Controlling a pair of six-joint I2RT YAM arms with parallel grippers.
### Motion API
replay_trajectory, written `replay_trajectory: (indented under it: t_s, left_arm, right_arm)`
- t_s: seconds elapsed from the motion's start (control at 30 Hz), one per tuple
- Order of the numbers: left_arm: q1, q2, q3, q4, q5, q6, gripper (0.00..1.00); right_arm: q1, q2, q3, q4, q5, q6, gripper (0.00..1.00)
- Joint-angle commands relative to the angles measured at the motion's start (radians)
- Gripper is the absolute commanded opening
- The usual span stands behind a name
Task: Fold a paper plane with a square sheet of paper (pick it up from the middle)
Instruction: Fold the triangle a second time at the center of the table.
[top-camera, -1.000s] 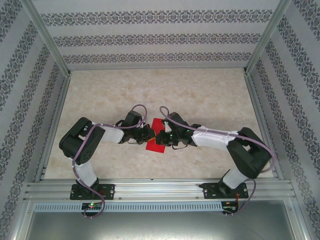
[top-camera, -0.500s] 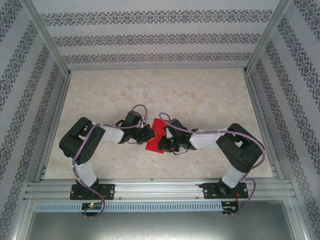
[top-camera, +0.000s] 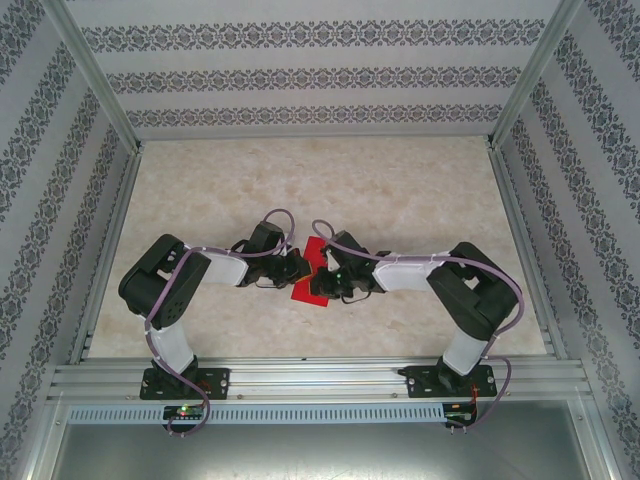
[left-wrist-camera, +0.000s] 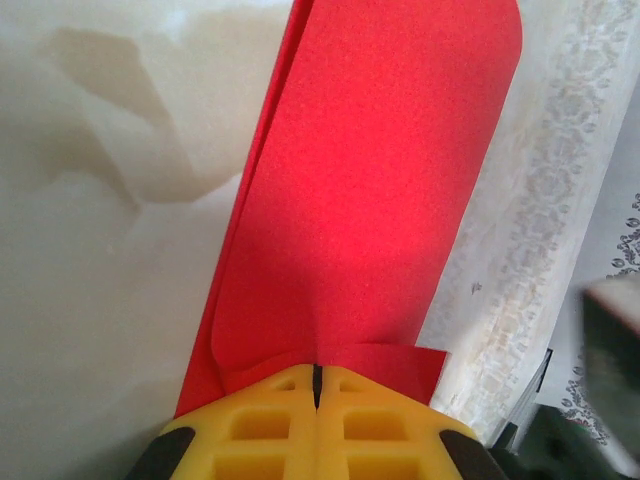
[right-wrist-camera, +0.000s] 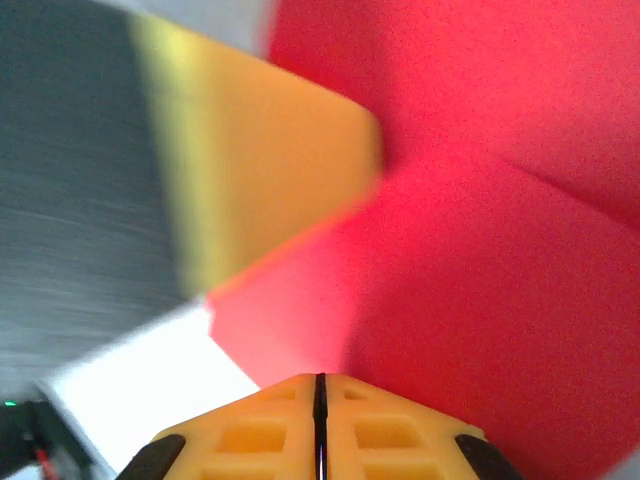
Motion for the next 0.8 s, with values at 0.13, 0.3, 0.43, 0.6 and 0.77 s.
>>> replay_trajectory:
  t_s: [0.13,0.3,0.43,0.6,0.77]
  left_arm:
    - [0.002,0.06,-0.016,-0.159,-0.061,0.027,0.0]
    - [0.002,0.055,-0.018,-0.162,-0.066,0.027,0.0]
    - [0.002,0.058,-0.018,-0.157,-0.059,0.028,0.0]
    - [0.002,0.053,-0.018,-0.168,-0.059,0.035,0.0]
    - [0.002,0.053,-0.014,-0.169,-0.057,0.036,0.0]
  right_arm:
    - [0.001,-0.081,-0.054,-0.021,0.022,0.011,0.11]
    - [0.0,-0.123,0.0,0.031,-0.01,0.024,0.11]
    - [0.004,-0.052,0.044,0.048,-0.037,0.029,0.11]
    - [0.01,0.001,0.008,0.046,0.024,0.04,0.1]
    - [-0.002,0.023,-0.081,0.071,0.035,0.053,0.1]
